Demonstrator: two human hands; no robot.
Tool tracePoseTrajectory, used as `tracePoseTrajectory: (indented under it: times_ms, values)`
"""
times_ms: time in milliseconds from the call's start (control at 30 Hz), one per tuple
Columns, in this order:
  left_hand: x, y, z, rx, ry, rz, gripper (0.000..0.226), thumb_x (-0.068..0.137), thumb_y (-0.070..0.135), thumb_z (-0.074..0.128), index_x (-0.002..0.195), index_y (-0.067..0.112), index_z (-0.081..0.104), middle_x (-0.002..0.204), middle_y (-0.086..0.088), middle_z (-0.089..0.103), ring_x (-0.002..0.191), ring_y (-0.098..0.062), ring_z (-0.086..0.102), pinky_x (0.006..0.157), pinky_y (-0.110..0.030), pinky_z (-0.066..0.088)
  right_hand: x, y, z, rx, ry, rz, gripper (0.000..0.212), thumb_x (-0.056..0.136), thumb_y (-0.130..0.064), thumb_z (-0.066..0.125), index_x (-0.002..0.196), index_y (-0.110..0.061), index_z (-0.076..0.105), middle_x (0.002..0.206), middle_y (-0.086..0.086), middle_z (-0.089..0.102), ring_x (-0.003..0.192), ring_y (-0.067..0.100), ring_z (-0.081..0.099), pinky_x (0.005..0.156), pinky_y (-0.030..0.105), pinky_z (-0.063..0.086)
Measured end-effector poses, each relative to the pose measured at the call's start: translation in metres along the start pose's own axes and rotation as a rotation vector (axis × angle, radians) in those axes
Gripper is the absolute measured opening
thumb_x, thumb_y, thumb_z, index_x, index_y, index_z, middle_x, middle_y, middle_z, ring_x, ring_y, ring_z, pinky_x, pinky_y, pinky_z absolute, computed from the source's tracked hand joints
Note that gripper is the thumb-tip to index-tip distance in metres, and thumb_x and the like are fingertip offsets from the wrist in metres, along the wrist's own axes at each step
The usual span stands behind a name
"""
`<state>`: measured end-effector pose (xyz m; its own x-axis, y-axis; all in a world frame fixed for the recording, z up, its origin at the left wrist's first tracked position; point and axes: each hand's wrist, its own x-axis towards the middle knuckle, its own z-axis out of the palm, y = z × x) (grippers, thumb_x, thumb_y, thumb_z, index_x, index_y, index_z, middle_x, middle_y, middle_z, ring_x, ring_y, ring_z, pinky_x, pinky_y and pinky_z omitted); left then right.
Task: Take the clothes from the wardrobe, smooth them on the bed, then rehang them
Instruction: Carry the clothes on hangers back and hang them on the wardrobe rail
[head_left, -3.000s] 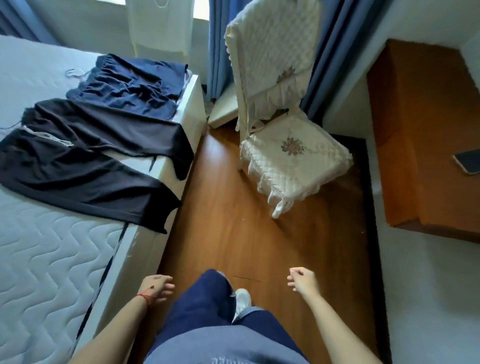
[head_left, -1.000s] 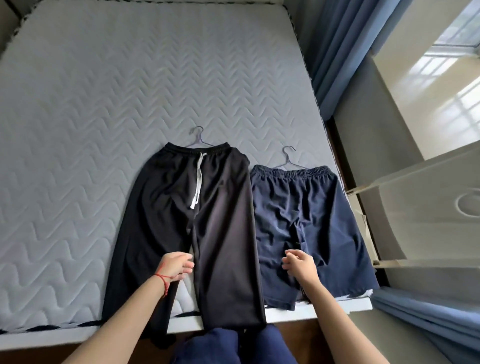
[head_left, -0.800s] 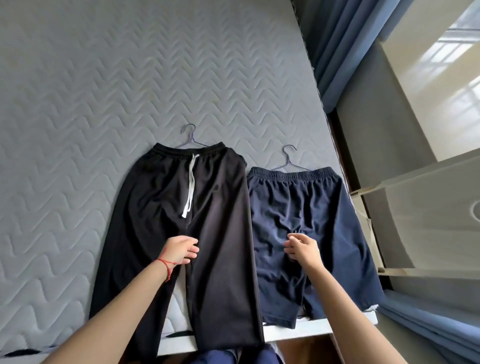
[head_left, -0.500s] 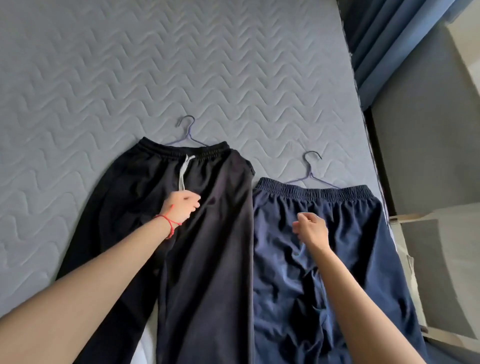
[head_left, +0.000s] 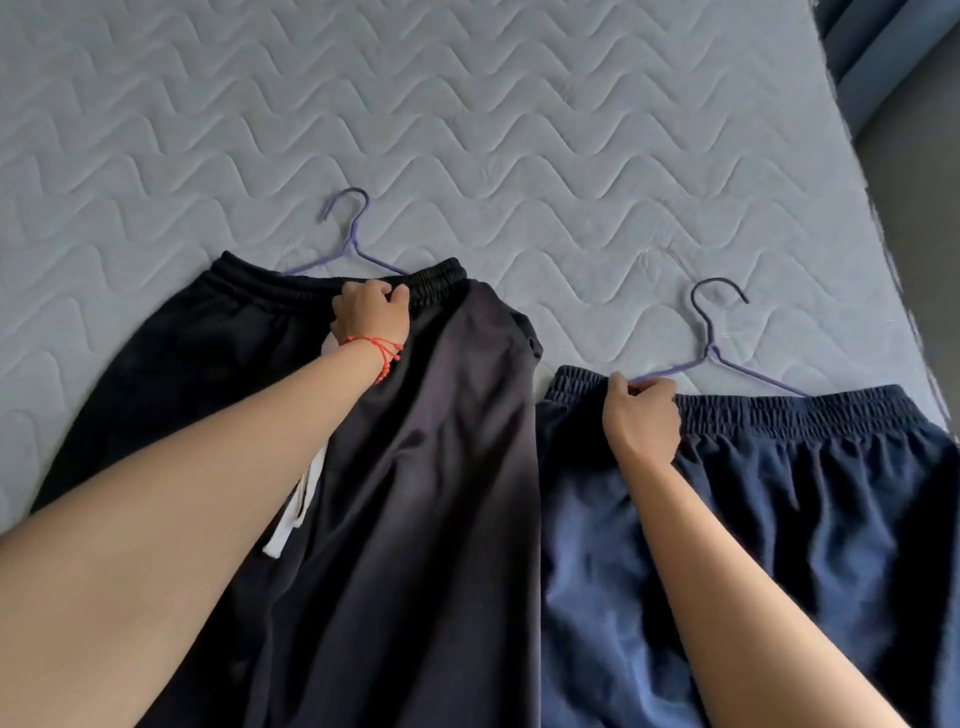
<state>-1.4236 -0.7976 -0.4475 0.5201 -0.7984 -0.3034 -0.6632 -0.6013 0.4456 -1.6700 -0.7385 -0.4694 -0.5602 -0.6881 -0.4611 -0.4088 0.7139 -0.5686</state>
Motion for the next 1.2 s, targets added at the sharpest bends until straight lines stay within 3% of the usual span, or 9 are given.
tracePoseTrajectory:
  times_ms: [167,300,467,633,833,933,1033,1100,1200]
  values:
    - [0.017,0.012,0.011,-0.001,-0.007,-0.141,0.047,0.086,0.049,0.038,0.118,0.022,0.060,0.133,-0.015,0.044,0.123,-0.036,0.037,0.103,-0.047,0.033,0.008,-0.010,0.017,-0.061,0.061,0.135,0.063,0.083,-0.048,0.053,0.124,-0.003,0.040,0.131,0.019,0.048,0.123,0.038,0.044,0.094,0.049,0.038]
    - [0.030,0.023,0.016,-0.089,0.004,-0.270,0.068,0.076,0.063,0.044,0.115,0.010,0.059,0.129,-0.014,0.051,0.121,-0.036,0.039,0.103,-0.046,0.031,0.009,-0.011,0.024,-0.121,0.082,0.138,0.058,0.083,-0.044,0.054,0.122,-0.003,0.041,0.130,0.018,0.048,0.121,0.036,0.042,0.092,0.051,0.039]
    - [0.031,0.033,0.021,-0.096,0.043,-0.287,0.045,0.076,0.041,0.052,0.107,0.010,0.060,0.123,-0.011,0.057,0.120,-0.033,0.039,0.103,-0.044,0.030,0.010,-0.012,0.023,-0.140,0.066,0.125,0.050,0.086,-0.033,0.051,0.124,-0.001,0.042,0.132,0.018,0.046,0.125,0.034,0.039,0.094,0.050,0.038]
    - [0.016,0.031,0.009,-0.270,-0.017,-0.266,0.025,0.078,0.038,0.051,0.093,0.019,0.059,0.121,-0.017,0.056,0.120,-0.035,0.042,0.106,-0.045,0.033,0.002,-0.013,0.009,-0.081,0.016,0.073,0.043,0.088,-0.025,0.049,0.121,0.002,0.042,0.129,0.020,0.050,0.122,0.037,0.043,0.095,0.048,0.038]
    - [-0.019,0.034,-0.019,-0.387,-0.032,-0.127,0.033,0.088,0.017,0.045,0.100,-0.009,0.061,0.113,-0.028,0.062,0.110,-0.039,0.055,0.091,-0.037,0.043,-0.037,-0.018,-0.020,-0.018,0.032,-0.024,0.035,0.092,-0.012,0.038,0.119,0.010,0.032,0.125,0.032,0.050,0.112,0.047,0.049,0.088,0.043,0.039]
    - [-0.041,0.035,-0.042,-0.448,-0.012,-0.122,0.033,0.089,0.014,0.043,0.104,-0.012,0.058,0.117,-0.030,0.059,0.112,-0.040,0.053,0.093,-0.037,0.042,-0.061,-0.023,-0.036,0.020,0.038,-0.043,0.034,0.093,-0.011,0.037,0.118,0.011,0.031,0.123,0.033,0.050,0.111,0.047,0.049,0.084,0.041,0.038]
    - [-0.060,0.035,-0.070,-0.551,-0.018,-0.165,0.031,0.087,0.014,0.043,0.102,-0.009,0.057,0.117,-0.030,0.057,0.111,-0.042,0.055,0.094,-0.047,0.048,-0.083,-0.030,-0.058,0.071,0.045,-0.040,0.032,0.093,-0.009,0.037,0.118,0.011,0.033,0.122,0.032,0.051,0.111,0.046,0.050,0.085,0.041,0.038]
    - [-0.073,0.035,-0.093,-0.582,-0.040,-0.192,0.032,0.087,0.013,0.042,0.103,-0.012,0.055,0.118,-0.031,0.056,0.112,-0.042,0.054,0.094,-0.049,0.048,-0.093,-0.036,-0.074,0.121,0.035,-0.035,0.028,0.091,-0.007,0.039,0.114,0.009,0.039,0.114,0.031,0.054,0.110,0.045,0.051,0.085,0.041,0.039]
    - [-0.091,0.036,-0.130,-0.646,-0.056,-0.199,0.035,0.086,0.013,0.042,0.103,-0.015,0.054,0.119,-0.035,0.054,0.114,-0.044,0.052,0.094,-0.050,0.048,-0.108,-0.046,-0.098,0.134,-0.011,-0.078,0.008,0.086,-0.007,0.041,0.091,-0.004,0.046,0.086,0.018,0.050,0.090,0.038,0.057,0.070,0.031,0.034]
